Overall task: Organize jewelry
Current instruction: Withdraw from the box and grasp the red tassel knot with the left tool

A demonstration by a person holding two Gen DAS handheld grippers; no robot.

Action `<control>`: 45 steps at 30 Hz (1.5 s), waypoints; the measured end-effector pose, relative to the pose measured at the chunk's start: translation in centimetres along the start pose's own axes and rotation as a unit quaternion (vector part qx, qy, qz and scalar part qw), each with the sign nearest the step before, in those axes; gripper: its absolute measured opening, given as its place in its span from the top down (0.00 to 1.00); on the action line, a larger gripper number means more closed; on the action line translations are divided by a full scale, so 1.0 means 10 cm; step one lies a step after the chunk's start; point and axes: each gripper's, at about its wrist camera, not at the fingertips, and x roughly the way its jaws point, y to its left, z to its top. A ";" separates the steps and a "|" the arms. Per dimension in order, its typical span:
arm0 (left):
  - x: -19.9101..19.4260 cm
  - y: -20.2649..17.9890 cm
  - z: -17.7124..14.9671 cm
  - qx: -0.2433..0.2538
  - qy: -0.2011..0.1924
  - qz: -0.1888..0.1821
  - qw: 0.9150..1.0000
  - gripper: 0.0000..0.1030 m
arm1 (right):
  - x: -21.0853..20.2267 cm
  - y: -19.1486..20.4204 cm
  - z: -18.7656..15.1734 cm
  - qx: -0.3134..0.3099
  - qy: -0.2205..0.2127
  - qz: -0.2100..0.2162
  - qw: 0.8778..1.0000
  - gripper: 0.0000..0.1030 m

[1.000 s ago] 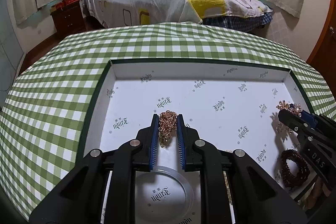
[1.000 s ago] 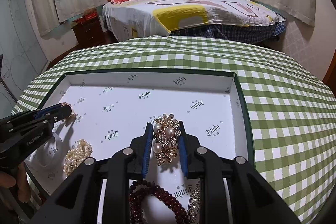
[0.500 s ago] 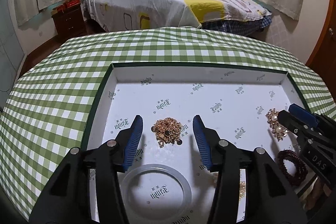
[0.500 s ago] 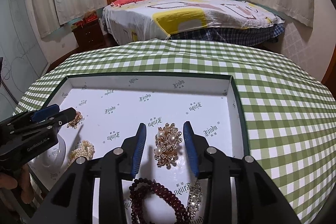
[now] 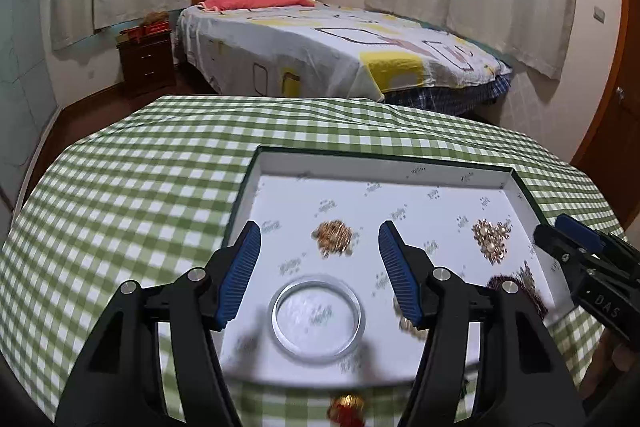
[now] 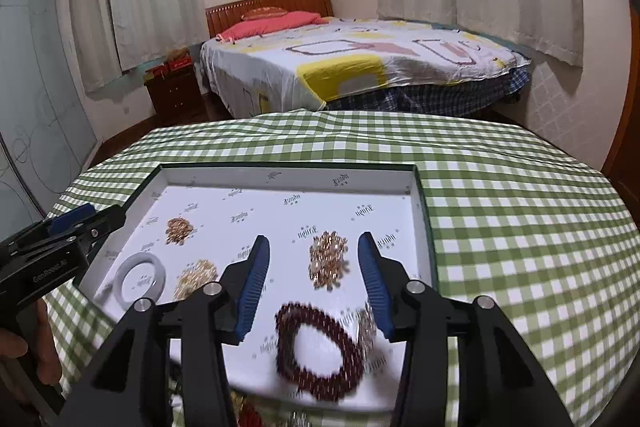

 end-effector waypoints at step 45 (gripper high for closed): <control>-0.44 0.08 -1.01 0.016 0.070 -0.005 0.997 0.89 | -0.48 0.16 -0.97 -0.016 0.032 0.005 0.999 0.54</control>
